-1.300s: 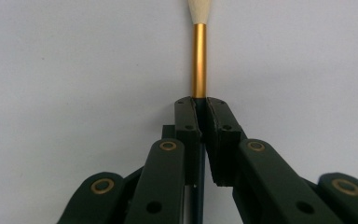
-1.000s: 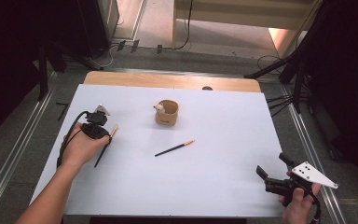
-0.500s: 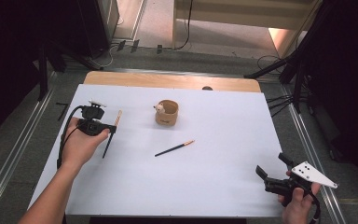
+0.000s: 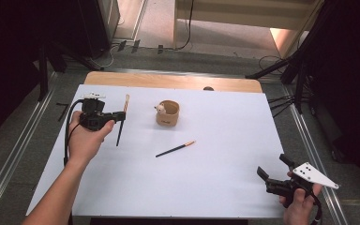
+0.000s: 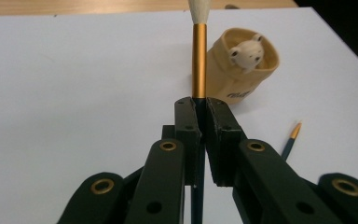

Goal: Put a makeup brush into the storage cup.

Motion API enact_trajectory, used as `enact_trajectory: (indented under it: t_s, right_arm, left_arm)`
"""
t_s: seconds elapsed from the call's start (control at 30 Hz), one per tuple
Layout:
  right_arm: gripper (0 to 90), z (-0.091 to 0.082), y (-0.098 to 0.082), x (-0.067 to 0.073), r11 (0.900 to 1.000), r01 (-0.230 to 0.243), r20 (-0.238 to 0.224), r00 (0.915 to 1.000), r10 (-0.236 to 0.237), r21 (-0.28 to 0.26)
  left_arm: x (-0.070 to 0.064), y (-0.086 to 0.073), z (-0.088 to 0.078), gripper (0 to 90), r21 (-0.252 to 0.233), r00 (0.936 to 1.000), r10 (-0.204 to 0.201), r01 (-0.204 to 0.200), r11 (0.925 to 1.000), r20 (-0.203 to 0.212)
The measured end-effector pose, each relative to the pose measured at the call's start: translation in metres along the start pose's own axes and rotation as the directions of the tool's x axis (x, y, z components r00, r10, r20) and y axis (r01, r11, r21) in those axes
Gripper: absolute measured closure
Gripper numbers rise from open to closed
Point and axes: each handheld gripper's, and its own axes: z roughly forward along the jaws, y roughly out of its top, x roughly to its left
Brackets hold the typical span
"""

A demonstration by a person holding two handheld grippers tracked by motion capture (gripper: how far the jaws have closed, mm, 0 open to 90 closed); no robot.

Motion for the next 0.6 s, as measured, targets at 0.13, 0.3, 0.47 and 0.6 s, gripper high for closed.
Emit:
enact_trajectory:
  t_s: [0.13, 0.3, 0.47, 0.6]
  right_arm:
    - [0.0, -0.001, 0.000, 0.001, 1.000, 0.007, -0.002, 1.0000, -0.007, -0.002]
    - [0.0, -0.001, -0.001, 0.000, 1.000, -0.002, -0.003, 1.0000, 0.002, -0.001]
    - [0.0, 0.001, -0.001, 0.000, 1.000, 0.002, -0.004, 1.0000, -0.002, 0.001]
    - [0.0, 0.002, -0.001, 0.000, 1.000, 0.006, -0.002, 1.0000, -0.006, 0.006]
  left_arm:
    - [0.000, 0.002, -0.002, 84.7, -0.053, 0.9999, -0.001, 0.002, 0.9986, 0.014]
    - [0.002, 0.006, -0.006, 84.7, -0.108, 0.9968, -0.016, 0.024, 0.9939, 0.078]
    - [0.000, 0.008, -0.006, 84.7, -0.180, 0.9956, 0.018, -0.001, 0.9836, 0.092]
    - [-0.001, 0.010, -0.002, 84.7, -0.205, 0.9942, 0.015, 0.008, 0.9787, 0.107]
